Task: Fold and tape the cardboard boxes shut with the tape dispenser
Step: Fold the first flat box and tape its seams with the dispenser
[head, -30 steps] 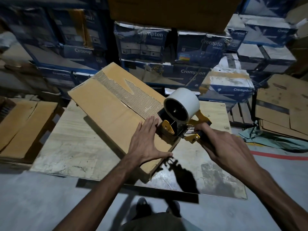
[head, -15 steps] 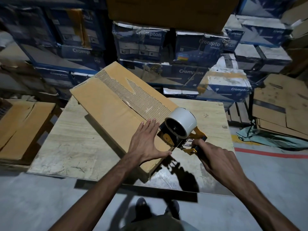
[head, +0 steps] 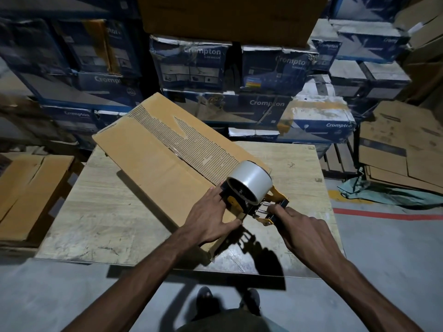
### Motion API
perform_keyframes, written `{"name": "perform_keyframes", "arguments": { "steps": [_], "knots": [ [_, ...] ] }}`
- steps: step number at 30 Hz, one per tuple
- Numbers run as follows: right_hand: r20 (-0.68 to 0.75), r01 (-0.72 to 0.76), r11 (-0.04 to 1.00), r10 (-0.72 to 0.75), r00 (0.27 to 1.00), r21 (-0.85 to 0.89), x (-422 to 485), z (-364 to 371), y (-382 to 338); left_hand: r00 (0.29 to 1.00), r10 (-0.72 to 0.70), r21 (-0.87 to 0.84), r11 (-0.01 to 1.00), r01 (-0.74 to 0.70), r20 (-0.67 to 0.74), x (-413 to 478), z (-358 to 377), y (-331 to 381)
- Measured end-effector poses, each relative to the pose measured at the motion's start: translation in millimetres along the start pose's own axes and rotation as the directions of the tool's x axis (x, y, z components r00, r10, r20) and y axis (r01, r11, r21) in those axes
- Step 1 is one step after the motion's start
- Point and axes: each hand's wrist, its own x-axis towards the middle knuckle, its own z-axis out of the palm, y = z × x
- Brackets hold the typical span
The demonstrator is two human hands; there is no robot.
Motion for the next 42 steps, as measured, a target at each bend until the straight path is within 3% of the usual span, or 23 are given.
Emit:
{"name": "perform_keyframes", "arguments": {
  "steps": [6,13,17,21,25,30,36,42],
  "knots": [
    [0.043,0.024,0.998,-0.022,0.999,-0.059,-7,-5,13,0.999,-0.018,0.028,0.999,0.017,0.042,1,0,-3],
    [0.075,-0.019,0.999,0.023,0.997,-0.048,-78,-13,53,0.995,-0.016,0.095,0.995,0.007,0.097,2,8,-8],
    [0.023,-0.052,0.999,0.051,0.998,0.011,-101,-6,58,0.99,0.087,0.092,0.991,-0.098,0.111,4,6,-8],
    [0.069,-0.063,0.995,0.058,0.996,0.083,-96,36,60,0.972,0.19,0.076,0.977,-0.201,0.137,9,5,-9],
    [0.142,-0.087,0.975,0.059,0.988,0.203,-85,95,66,0.974,0.169,0.087,0.979,-0.184,0.151,9,5,-9],
    [0.078,-0.038,0.944,0.013,0.997,0.327,-48,131,50,0.973,0.121,0.069,0.988,-0.136,0.197,11,1,-1],
    [0.029,-0.003,0.93,-0.008,1.0,0.367,-41,158,47,0.971,0.075,0.078,0.992,-0.095,0.225,11,6,4],
    [0.06,-0.057,0.869,0.032,0.998,0.492,-20,152,39,0.965,0.041,0.057,0.997,-0.058,0.258,19,4,0]
  ]
}}
